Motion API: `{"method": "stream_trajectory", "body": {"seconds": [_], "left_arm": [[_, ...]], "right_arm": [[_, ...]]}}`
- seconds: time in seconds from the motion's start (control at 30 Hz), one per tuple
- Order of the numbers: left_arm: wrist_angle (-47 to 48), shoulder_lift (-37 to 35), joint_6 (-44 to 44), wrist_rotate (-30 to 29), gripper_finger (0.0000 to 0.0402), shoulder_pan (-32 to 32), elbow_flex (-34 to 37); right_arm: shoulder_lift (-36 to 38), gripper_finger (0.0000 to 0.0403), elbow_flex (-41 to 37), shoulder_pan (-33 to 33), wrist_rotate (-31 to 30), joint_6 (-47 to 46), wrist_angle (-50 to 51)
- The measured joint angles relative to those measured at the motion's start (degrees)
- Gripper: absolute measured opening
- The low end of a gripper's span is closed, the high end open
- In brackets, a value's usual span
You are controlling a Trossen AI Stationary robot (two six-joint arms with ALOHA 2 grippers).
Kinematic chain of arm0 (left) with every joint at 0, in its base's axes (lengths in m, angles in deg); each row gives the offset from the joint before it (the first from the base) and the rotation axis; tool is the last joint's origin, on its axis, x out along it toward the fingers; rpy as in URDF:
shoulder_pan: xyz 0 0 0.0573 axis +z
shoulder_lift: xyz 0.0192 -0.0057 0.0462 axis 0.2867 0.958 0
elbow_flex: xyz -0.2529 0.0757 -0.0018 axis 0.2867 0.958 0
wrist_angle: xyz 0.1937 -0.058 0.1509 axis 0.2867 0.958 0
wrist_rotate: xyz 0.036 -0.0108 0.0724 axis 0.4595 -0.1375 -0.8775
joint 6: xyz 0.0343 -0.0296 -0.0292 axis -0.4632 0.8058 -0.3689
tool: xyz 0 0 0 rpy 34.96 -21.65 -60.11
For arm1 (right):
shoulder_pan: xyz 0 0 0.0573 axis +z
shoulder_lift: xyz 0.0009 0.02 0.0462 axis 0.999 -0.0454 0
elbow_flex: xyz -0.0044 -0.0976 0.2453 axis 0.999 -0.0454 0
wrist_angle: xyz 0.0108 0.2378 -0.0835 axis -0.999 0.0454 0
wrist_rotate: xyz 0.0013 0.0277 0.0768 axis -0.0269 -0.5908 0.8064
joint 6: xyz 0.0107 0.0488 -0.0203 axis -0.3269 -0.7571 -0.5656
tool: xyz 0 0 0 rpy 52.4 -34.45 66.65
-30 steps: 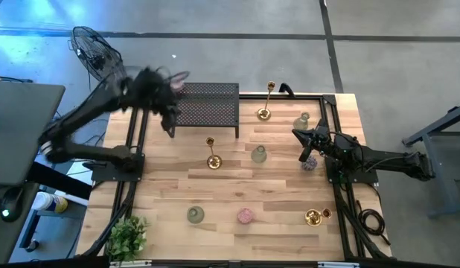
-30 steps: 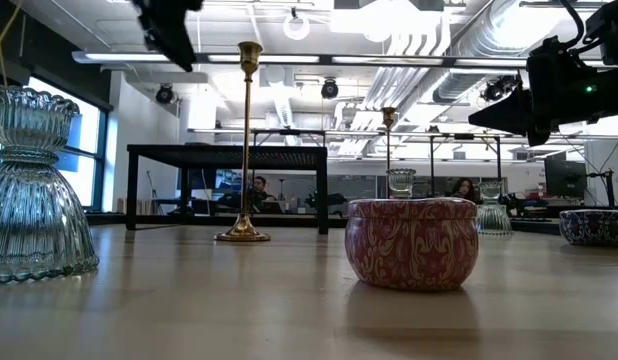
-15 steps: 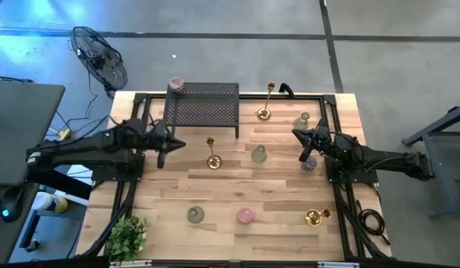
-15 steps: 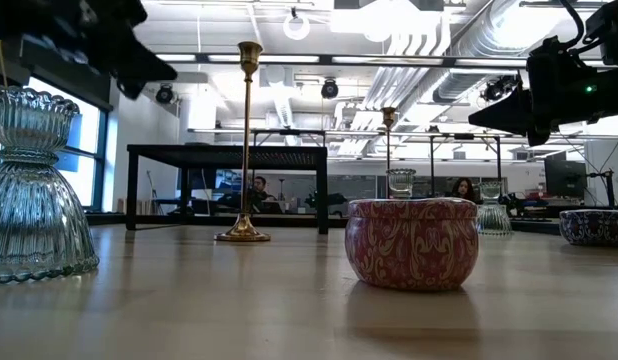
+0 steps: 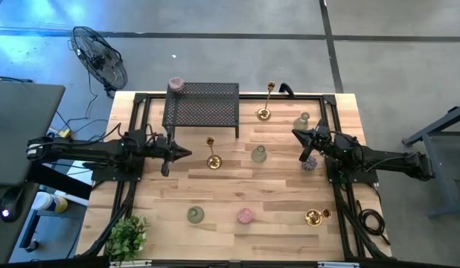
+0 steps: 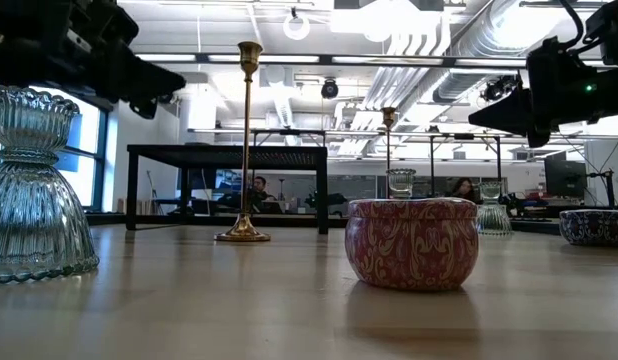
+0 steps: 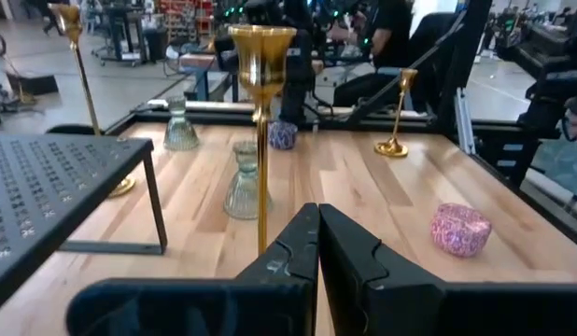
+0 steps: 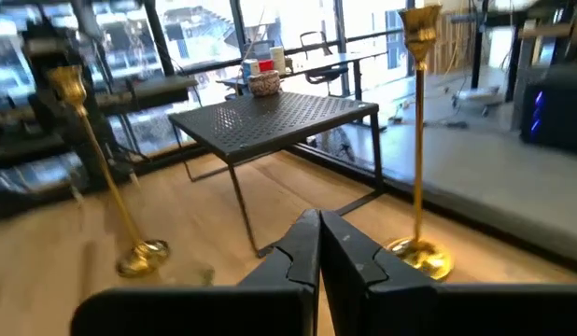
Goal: Pick & Place candle stick holders
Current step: Put the top gold candle holder on the shelf
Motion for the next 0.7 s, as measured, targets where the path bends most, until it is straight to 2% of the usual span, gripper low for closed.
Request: {"method": "stream_trajectory", "body": {"seconds": [0.1, 0.27, 0.37, 0.43, 0.5, 0.53, 0.7], "left_arm": [[-0.6, 0.1, 0.0, 0.7, 0.0004, 0.0, 0.0], [-0.6, 0.1, -0.1, 0.6, 0.0004, 0.0, 0.0], [-0.2, 0.1, -0.1, 0.6, 0.0004, 0.0, 0.0], [-0.1, 0.1, -0.1, 0.6, 0.0004, 0.0, 0.0], [-0.4, 0.1, -0.5, 0.6, 0.0004, 0.0, 0.0], [-0.6, 0.1, -1.0, 0.5, 0.0005, 0.0, 0.0], [-1.8, 0.1, -1.8, 0.2, 0.0004, 0.0, 0.0]], "right_arm": [[0.0, 0.0000, 0.0, 0.0, -0.2, -4.6, -0.1], [0.0, 0.0000, 0.0, 0.0, -3.2, -5.2, -2.9], [-0.2, 0.0000, 0.0, -0.4, -4.7, -3.4, -10.8], [-1.1, 0.0000, 0.4, -1.0, -2.5, -1.2, -16.6], [-4.0, 0.0000, 2.4, -1.3, 0.7, -0.6, -16.3], [-6.2, 0.0000, 3.6, -1.3, 0.5, -0.8, -15.7], [-23.5, 0.0000, 8.6, -2.1, -6.6, -2.7, -14.4]]}}
